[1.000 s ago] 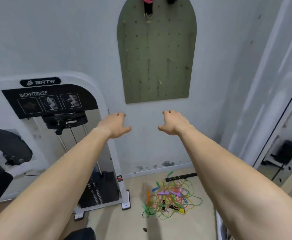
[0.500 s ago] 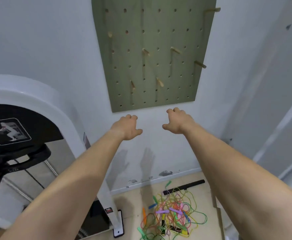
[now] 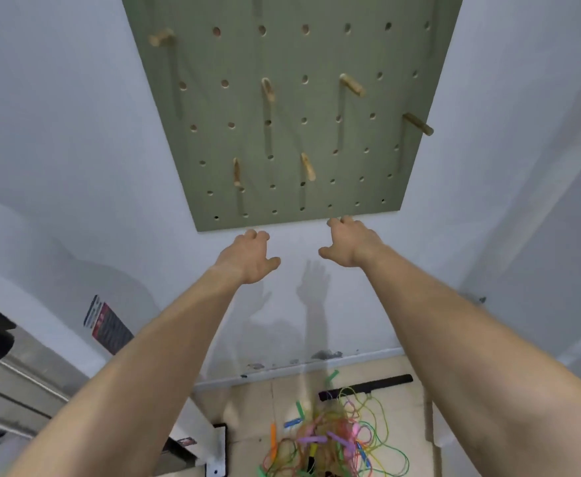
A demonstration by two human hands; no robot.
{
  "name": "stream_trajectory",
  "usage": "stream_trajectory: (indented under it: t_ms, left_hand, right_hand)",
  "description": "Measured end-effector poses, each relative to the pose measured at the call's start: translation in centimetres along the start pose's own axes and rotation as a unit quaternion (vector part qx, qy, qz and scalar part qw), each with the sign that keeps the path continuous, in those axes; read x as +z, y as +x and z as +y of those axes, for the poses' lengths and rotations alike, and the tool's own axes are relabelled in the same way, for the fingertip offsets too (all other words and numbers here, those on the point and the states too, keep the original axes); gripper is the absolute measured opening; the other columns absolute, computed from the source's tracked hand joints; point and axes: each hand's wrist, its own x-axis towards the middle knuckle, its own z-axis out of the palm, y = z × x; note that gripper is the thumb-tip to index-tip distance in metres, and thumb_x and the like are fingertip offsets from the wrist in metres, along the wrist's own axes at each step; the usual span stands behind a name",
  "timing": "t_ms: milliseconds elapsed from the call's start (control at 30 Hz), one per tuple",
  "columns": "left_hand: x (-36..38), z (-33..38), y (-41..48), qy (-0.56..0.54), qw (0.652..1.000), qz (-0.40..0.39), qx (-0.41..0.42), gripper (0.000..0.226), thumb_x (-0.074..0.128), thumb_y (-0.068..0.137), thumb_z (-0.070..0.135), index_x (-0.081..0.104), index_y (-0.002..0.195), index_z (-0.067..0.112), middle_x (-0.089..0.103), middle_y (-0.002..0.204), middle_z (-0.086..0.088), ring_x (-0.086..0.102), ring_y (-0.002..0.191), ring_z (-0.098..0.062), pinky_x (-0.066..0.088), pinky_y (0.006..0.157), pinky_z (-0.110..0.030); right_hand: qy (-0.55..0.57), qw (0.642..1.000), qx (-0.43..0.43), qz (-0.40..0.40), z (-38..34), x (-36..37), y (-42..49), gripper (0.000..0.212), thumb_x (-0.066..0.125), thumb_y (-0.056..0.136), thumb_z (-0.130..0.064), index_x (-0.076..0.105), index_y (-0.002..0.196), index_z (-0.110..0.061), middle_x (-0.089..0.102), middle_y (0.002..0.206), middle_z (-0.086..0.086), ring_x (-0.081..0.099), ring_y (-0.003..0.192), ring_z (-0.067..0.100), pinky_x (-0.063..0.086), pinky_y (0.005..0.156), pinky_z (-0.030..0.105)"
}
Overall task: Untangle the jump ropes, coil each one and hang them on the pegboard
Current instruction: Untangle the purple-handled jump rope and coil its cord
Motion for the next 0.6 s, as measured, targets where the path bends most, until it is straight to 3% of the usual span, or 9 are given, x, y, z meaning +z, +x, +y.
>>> stream_trajectory:
  t_ms: [267,467,600]
  left_hand:
    - [14.9,1.7,3.6,-0.02,0.995,-0.056,-0.074,0.059,0.05,0.098,0.045,0.036,0.147,0.016,0.041,0.144,-0.008,0.042,0.131,-0.028,0.045,0.098,-0.044]
    - [32.2,-2.2,3.9,-0.04,0.987,-0.116,-0.1,0.056,0.05,0.098,0.043,0.04,0.145,0.014,0.044,0.139,-0.008,0.044,0.126,-0.027,0.045,0.088,-0.041]
    - [45.3,-5.5,4.5,-0.043,0.987,-0.127,-0.089,0.054,0.053,0.097,0.041,0.045,0.139,0.009,0.048,0.133,-0.012,0.047,0.124,-0.032,0.047,0.095,-0.044]
  right_hand:
    - [-0.004,0.993,-0.044,-0.107,7.3,13.9,4.6,0.065,0.058,0.093,-0.045,0.037,0.146,-0.014,0.039,0.145,0.011,0.045,0.128,0.033,0.045,0.096,0.045]
    - [0.01,0.982,-0.043,-0.183,9.7,31.8,5.5,0.061,0.058,0.092,-0.042,0.04,0.142,-0.013,0.042,0.138,0.011,0.048,0.122,0.032,0.043,0.089,0.042]
    - [-0.001,0.972,-0.051,-0.228,10.1,45.7,5.9,0.063,0.059,0.092,-0.044,0.039,0.143,-0.012,0.042,0.139,0.013,0.046,0.125,0.035,0.045,0.098,0.047]
